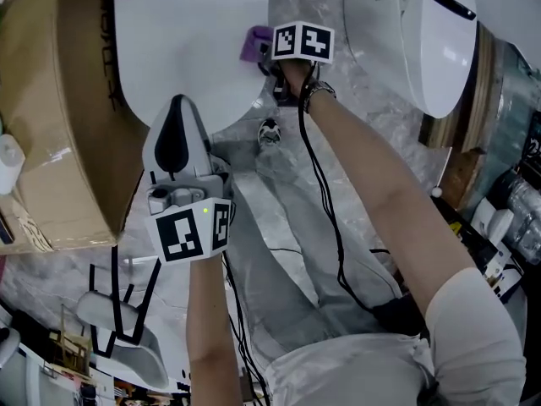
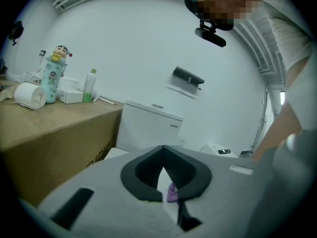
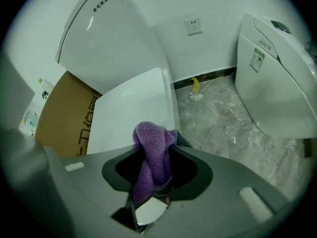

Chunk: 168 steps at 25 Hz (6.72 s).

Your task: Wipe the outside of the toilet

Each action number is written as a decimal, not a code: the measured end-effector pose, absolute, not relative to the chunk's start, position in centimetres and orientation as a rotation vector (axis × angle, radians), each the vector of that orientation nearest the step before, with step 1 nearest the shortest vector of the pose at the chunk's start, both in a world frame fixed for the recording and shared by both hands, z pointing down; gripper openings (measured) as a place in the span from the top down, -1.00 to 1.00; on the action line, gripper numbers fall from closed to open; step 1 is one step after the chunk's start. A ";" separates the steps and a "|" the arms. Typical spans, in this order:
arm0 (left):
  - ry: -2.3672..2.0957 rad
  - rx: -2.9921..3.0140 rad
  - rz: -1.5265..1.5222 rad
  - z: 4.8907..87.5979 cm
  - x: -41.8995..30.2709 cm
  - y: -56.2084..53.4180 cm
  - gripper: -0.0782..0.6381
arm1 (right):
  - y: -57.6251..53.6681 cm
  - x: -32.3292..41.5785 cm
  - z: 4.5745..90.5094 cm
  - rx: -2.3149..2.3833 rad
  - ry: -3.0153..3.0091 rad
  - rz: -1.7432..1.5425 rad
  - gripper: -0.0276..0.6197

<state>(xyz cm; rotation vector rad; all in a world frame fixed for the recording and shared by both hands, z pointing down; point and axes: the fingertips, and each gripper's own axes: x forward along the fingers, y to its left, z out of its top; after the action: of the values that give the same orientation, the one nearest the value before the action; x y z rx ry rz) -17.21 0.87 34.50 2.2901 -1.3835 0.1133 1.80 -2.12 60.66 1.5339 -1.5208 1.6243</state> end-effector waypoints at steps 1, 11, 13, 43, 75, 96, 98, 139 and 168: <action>-1.385 2.293 0.120 34.5 -16.9 1.1 0.77 | -1.9 2.4 60.8 1.545 -1.508 1.632 0.46; -1.396 2.296 0.165 34.5 -17.8 2.4 0.77 | 2.9 8.3 60.7 1.681 -1.358 1.680 0.46; -1.399 2.293 0.170 34.5 -18.8 2.3 0.77 | 2.1 6.9 59.8 1.683 -1.417 1.679 0.46; -1.418 2.200 0.099 36.0 -32.6 -0.8 0.77 | -1.8 -30.3 60.1 1.128 -1.774 1.672 0.45; -1.534 2.173 0.135 33.1 -19.3 7.3 0.77 | 5.9 -1.7 60.2 1.412 -1.543 1.628 0.46; -1.426 2.234 0.078 34.6 -33.7 7.7 0.77 | 4.2 -28.6 60.2 1.229 -1.752 1.621 0.46; -1.448 2.205 0.077 35.4 -34.6 8.1 0.77 | 4.8 -28.5 60.3 1.206 -1.756 1.602 0.46; -1.826 2.020 0.029 35.1 -6.7 5.6 0.77 | -2.9 11.3 61.6 1.169 -1.756 1.622 0.46; -1.613 2.340 -0.108 51.7 13.0 -8.2 0.77 | -16.8 19.6 79.5 1.243 -1.917 1.980 0.46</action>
<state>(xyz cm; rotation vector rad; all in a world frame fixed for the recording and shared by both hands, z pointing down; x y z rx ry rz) 13.01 -8.24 51.73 2.3397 -1.6129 -0.1078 19.62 -16.84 79.49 1.2430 -1.9170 1.9805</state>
